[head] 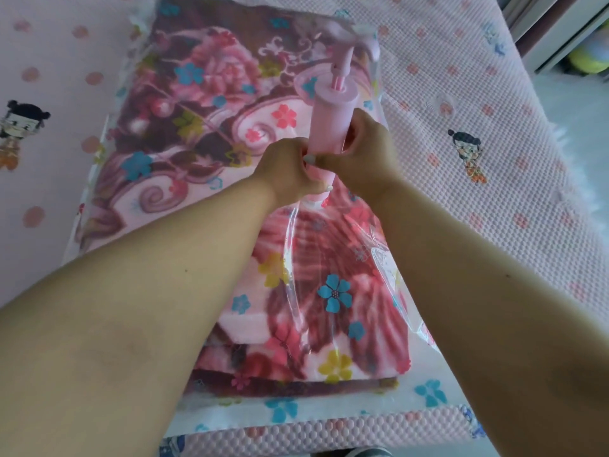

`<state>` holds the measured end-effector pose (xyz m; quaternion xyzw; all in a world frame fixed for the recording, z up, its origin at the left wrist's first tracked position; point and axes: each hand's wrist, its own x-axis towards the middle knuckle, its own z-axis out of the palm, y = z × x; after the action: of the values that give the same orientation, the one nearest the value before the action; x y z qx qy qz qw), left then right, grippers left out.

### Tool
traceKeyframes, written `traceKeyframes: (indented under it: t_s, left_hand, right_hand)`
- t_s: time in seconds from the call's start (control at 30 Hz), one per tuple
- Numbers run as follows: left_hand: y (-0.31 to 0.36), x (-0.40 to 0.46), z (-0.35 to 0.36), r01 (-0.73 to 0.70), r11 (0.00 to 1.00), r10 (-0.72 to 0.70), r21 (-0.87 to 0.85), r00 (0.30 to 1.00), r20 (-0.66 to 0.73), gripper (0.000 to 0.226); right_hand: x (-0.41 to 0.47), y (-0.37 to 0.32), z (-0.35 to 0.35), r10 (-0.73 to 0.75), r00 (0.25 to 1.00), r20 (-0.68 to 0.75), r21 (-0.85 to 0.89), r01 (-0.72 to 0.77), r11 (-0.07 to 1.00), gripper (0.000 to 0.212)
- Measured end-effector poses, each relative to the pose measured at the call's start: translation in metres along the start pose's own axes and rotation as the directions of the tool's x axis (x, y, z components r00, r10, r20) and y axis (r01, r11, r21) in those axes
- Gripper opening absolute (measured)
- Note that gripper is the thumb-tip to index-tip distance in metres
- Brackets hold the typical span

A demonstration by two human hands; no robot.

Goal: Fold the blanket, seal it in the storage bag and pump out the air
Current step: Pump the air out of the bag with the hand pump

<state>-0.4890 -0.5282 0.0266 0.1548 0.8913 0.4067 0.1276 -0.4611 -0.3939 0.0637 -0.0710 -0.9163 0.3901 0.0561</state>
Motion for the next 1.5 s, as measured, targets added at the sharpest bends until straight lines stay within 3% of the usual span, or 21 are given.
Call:
traceKeyframes:
  t_s: [0.13, 0.33, 0.6, 0.73, 0.8, 0.87, 0.9, 0.93, 0.97, 1.03, 1.07, 1.1, 1.2, 1.3, 1.33, 1.4, 1.5]
  left_hand:
    - [-0.002, 0.0, -0.001, 0.023, 0.999, -0.021, -0.035, 0.999, 0.039, 0.029]
    - [0.007, -0.004, -0.014, -0.02, 0.999, 0.018, 0.041, 0.999, 0.05, 0.035]
    - [-0.015, -0.003, 0.004, 0.003, 0.991, 0.002, 0.132, 0.999, -0.037, 0.033]
    - [-0.011, -0.007, 0.003, -0.004, 0.999, 0.004, 0.049, 1.0, -0.004, 0.038]
    - [-0.015, -0.011, 0.004, 0.042, 0.999, -0.043, 0.027, 0.998, 0.042, 0.031]
    - [-0.017, -0.016, 0.007, 0.201, 0.979, -0.201, -0.032, 0.98, 0.002, 0.023]
    - [-0.013, -0.021, 0.005, 0.33, 0.931, -0.337, -0.157, 0.941, -0.018, 0.024]
    - [-0.007, -0.024, 0.0, 0.451, 0.817, -0.479, -0.36, 0.878, 0.013, 0.027]
    - [0.004, -0.028, -0.005, 0.553, 0.611, -0.593, -0.566, 0.794, 0.134, 0.03]
    - [0.027, -0.035, -0.018, 0.632, 0.125, -0.587, -0.765, 0.669, 0.456, 0.033]
    - [0.035, -0.036, -0.024, 0.625, -0.024, -0.52, -0.78, 0.658, 0.544, 0.033]
    - [0.044, -0.039, -0.029, 0.616, -0.1, -0.464, -0.782, 0.666, 0.584, 0.031]
    - [0.058, -0.043, -0.035, 0.582, -0.175, -0.396, -0.794, 0.697, 0.598, 0.039]
    - [0.071, -0.05, -0.034, 0.582, -0.208, -0.456, -0.786, 0.654, 0.604, 0.021]
    - [0.076, -0.052, -0.032, 0.596, -0.187, -0.475, -0.781, 0.641, 0.603, 0.018]
    - [0.083, -0.06, -0.027, 0.628, -0.147, -0.482, -0.764, 0.629, 0.61, 0.018]
    - [0.086, -0.076, -0.019, 0.626, -0.001, -0.447, -0.78, 0.697, 0.56, 0.031]
  right_hand:
    - [-0.004, -0.003, 0.004, 0.055, 0.998, -0.039, -0.016, -0.056, 0.998, 0.056]
    - [0.003, -0.02, -0.019, -0.07, 0.984, 0.165, 0.056, 0.061, 0.997, 0.049]
    - [-0.007, -0.018, 0.01, 0.012, 0.999, -0.041, -0.118, -0.016, 0.993, 0.045]
    - [-0.008, -0.017, 0.013, 0.084, 0.993, -0.079, -0.113, -0.093, 0.989, 0.048]
    - [-0.01, -0.019, 0.008, 0.085, 0.995, -0.048, -0.112, -0.09, 0.99, 0.047]
    - [-0.015, -0.021, 0.0, 0.098, 0.995, -0.012, -0.073, -0.098, 0.993, 0.048]
    - [-0.019, -0.021, -0.004, 0.109, 0.994, 0.014, -0.043, -0.109, 0.993, 0.05]
    - [-0.023, -0.022, -0.008, 0.107, 0.993, 0.044, -0.013, -0.106, 0.994, 0.054]
    - [-0.028, -0.02, -0.01, 0.092, 0.993, 0.072, 0.017, -0.093, 0.996, 0.057]
    - [-0.038, -0.022, -0.018, 0.032, 0.989, 0.147, 0.101, -0.048, 0.994, 0.06]
    - [-0.042, -0.024, -0.024, 0.002, 0.979, 0.204, 0.144, -0.032, 0.989, 0.063]
    - [-0.047, -0.023, -0.03, -0.031, 0.962, 0.27, 0.204, -0.025, 0.979, 0.065]
    - [-0.062, -0.025, -0.047, -0.043, 0.932, 0.361, 0.377, -0.103, 0.92, 0.058]
    - [-0.072, -0.044, -0.064, 0.133, 0.967, 0.217, 0.56, -0.235, 0.795, 0.017]
    - [-0.076, -0.056, -0.071, 0.18, 0.968, 0.172, 0.576, -0.247, 0.779, 0.017]
    - [-0.086, -0.076, -0.08, 0.175, 0.977, 0.123, 0.472, -0.213, 0.856, 0.048]
    - [-0.111, -0.103, -0.081, 0.049, 0.985, 0.165, 0.081, -0.063, 0.995, 0.049]
